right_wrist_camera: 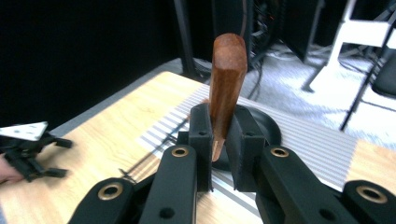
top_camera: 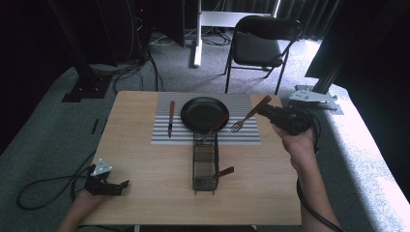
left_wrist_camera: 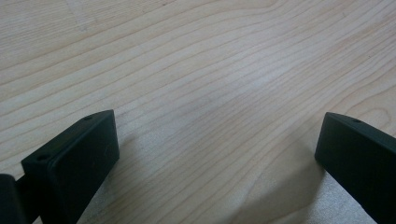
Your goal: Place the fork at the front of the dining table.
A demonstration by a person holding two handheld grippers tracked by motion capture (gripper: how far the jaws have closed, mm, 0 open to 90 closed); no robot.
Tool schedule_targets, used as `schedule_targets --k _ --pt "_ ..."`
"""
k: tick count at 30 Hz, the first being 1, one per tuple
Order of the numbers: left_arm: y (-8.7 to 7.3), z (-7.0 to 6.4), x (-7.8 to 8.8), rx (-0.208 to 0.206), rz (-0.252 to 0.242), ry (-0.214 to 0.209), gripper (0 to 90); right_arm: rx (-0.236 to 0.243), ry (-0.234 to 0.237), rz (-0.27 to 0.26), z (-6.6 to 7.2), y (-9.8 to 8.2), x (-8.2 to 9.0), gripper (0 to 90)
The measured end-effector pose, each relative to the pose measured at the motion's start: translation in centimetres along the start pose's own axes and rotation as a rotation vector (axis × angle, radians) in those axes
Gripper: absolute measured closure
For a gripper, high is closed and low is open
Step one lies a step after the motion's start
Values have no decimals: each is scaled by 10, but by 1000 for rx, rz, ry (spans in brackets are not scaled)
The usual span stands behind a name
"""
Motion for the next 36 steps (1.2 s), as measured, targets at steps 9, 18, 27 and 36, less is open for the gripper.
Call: schedule_targets --k 9,18,27,36 --pt "0 0 0 0 -1 0 0 -70 -102 144 -35 -52 -37 812" --pt "0 0 0 0 0 0 0 -82 -177 281 -52 -86 -79 812" --pt "0 0 0 0 0 0 0 -58 -206 378 -60 -97 -117 812" --pt "0 0 0 0 0 0 0 -66 -207 428 -71 -84 -147 812"
Point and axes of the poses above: each handheld gripper's, and its own axes: x roughly backward along the jaws, y roughly out of its top, z roughly to its left, the point moved 4 cm from there along -x, roughly forward along the jaws, and after that the axes turned 13 degrees about x, right-handed, at the moved point
